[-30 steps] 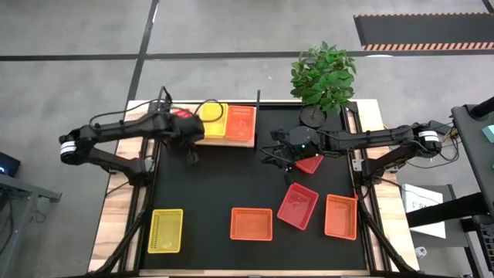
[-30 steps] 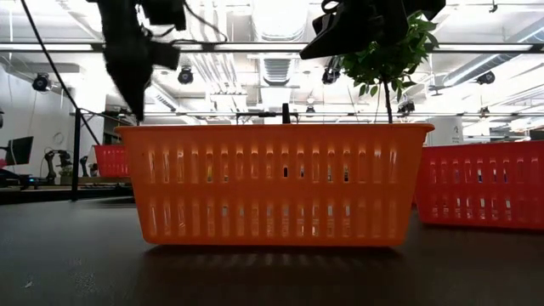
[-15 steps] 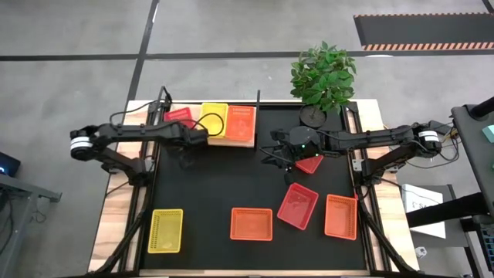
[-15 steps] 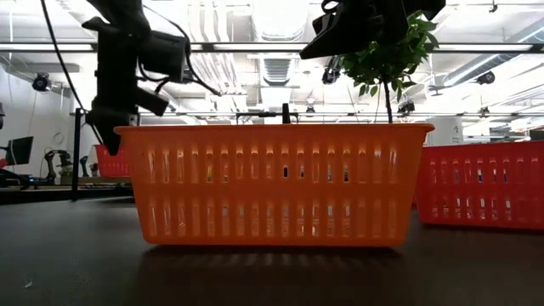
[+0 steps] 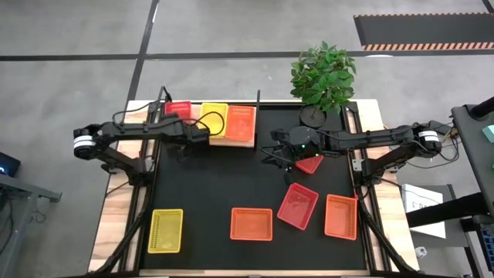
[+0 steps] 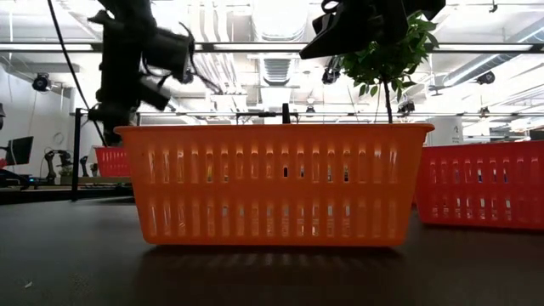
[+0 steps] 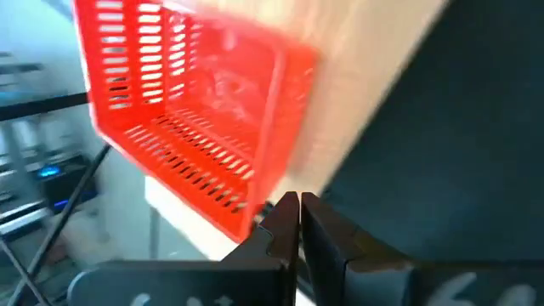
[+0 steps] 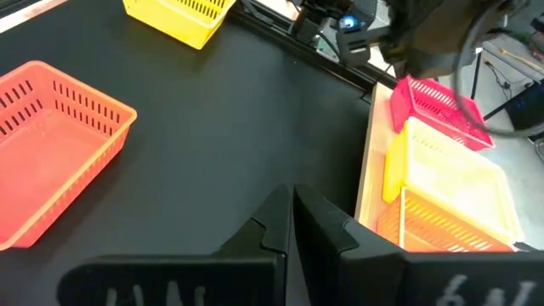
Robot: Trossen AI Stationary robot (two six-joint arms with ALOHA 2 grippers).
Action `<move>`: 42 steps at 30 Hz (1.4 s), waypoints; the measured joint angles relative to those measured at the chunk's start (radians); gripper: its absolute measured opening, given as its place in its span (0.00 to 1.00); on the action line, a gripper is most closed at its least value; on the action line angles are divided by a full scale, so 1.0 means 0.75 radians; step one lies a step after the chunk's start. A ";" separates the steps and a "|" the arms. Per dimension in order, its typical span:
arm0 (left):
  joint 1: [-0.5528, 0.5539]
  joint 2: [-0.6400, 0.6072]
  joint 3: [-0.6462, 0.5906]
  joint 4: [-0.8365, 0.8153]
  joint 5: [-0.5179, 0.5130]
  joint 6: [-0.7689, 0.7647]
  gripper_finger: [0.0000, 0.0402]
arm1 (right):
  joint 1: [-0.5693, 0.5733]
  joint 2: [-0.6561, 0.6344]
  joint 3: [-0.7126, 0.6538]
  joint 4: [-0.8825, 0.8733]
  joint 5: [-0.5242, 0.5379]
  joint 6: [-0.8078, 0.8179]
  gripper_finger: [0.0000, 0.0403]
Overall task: Stack baskets on shelf by color
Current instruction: Put the top left red bin on the shelf
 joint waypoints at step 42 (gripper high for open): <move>0.548 0.014 0.061 0.356 0.671 0.433 0.00 | -0.001 0.000 -0.006 0.010 0.000 -0.050 0.02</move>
